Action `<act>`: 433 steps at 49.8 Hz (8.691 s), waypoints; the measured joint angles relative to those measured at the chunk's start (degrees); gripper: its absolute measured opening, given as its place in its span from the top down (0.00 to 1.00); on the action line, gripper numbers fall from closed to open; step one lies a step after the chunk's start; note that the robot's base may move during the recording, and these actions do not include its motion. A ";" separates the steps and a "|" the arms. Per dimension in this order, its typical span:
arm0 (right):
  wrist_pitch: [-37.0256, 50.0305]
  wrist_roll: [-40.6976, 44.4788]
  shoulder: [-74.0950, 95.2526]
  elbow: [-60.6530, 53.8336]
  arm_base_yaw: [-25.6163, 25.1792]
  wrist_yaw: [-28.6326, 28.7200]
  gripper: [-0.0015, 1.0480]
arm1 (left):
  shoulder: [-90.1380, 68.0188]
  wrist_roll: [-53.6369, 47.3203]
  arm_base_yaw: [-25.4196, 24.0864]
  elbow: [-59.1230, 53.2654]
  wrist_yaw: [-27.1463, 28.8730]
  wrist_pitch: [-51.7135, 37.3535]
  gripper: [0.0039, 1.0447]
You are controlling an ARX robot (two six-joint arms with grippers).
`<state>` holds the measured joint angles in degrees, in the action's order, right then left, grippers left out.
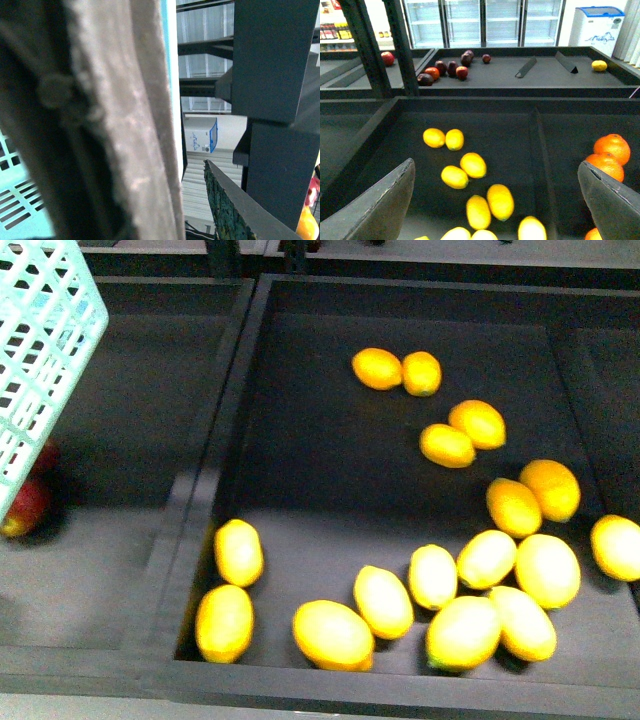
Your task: Pick lemon and mango into basket
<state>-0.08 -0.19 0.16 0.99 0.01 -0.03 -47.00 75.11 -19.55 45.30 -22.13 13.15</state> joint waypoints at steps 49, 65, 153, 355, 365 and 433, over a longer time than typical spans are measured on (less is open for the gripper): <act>0.00 0.02 0.11 0.00 -0.04 0.35 0.08 | -6.64 -30.67 2.03 10.75 -0.46 26.32 0.73; 0.00 0.02 0.07 0.00 -0.04 0.04 0.08 | -18.53 -37.64 21.84 14.62 3.45 17.18 0.73; 25.14 -1.62 62.29 11.91 -29.14 3.50 0.08 | -33.83 -28.24 52.65 25.14 8.31 10.49 0.74; 25.42 -11.19 66.55 36.70 5.40 18.34 0.34 | -33.83 -28.26 52.61 25.14 8.20 10.49 0.74; 25.55 -12.37 68.83 36.70 15.80 12.70 0.34 | -33.83 -28.28 52.59 25.14 8.26 10.49 0.74; 29.35 -0.28 40.57 9.88 5.81 -5.62 0.98 | -33.90 -27.89 52.54 25.14 8.20 10.54 0.74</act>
<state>29.28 -0.47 40.73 10.87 5.82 -5.65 -80.90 47.22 32.99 70.43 -13.93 23.68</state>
